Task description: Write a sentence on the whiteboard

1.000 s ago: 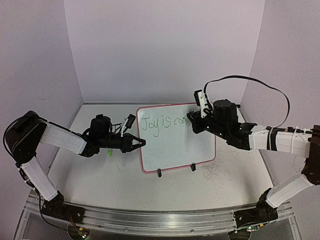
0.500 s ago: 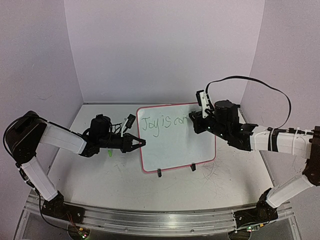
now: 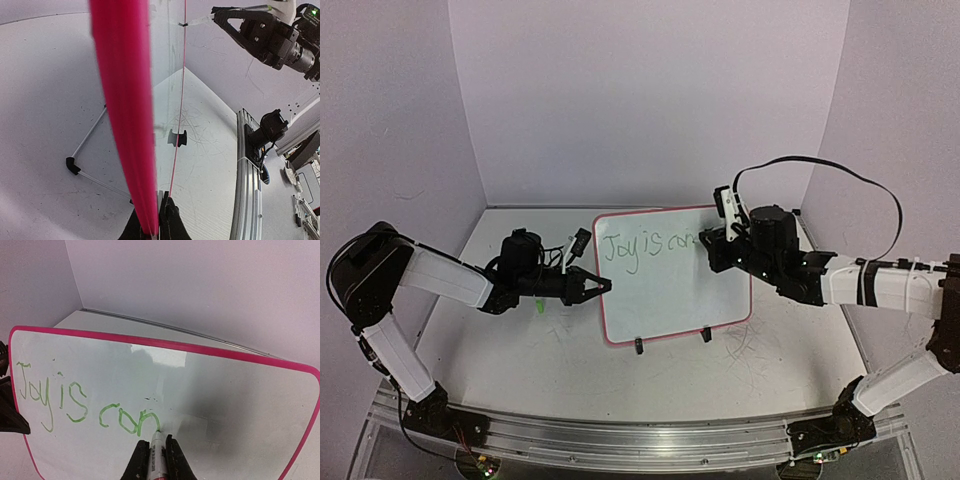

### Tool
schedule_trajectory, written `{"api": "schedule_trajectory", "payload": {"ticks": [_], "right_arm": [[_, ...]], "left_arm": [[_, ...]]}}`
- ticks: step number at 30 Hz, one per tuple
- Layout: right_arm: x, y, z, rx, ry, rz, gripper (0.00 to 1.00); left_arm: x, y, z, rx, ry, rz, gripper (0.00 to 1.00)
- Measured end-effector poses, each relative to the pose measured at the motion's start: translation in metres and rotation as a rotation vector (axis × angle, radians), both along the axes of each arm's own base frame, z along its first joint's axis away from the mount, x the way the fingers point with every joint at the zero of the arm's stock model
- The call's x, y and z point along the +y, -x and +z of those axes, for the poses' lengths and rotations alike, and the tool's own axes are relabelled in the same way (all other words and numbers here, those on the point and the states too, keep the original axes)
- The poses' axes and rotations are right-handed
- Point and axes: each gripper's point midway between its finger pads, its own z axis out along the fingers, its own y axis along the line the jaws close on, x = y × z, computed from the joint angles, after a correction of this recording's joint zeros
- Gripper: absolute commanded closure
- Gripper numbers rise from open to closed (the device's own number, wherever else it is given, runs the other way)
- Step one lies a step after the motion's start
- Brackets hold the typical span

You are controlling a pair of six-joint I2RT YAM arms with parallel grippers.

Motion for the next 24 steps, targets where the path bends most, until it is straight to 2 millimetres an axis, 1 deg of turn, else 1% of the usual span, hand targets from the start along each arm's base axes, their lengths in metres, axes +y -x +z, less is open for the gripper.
{"api": "schedule_trajectory", "payload": {"ticks": [6,13,16,24], "right_arm": [[0.0,0.001,-0.002,0.011,-0.008,0.0,1.0],[-0.001,0.003,0.0,0.012,-0.01,0.007,1.0],[-0.003,0.004,0.006,0.007,-0.014,0.003,1.0],[-0.002,-0.002,0.03,-0.036,-0.035,-0.004,1.0]], "left_arm": [[0.0,0.0,0.0,0.0,0.0,0.0,1.0],[0.0,0.0,0.0,-0.001,0.0,-0.001,1.0],[0.0,0.0,0.0,-0.001,0.0,-0.001,1.0],[0.0,0.0,0.0,-0.002,0.0,-0.001,1.0]]}}
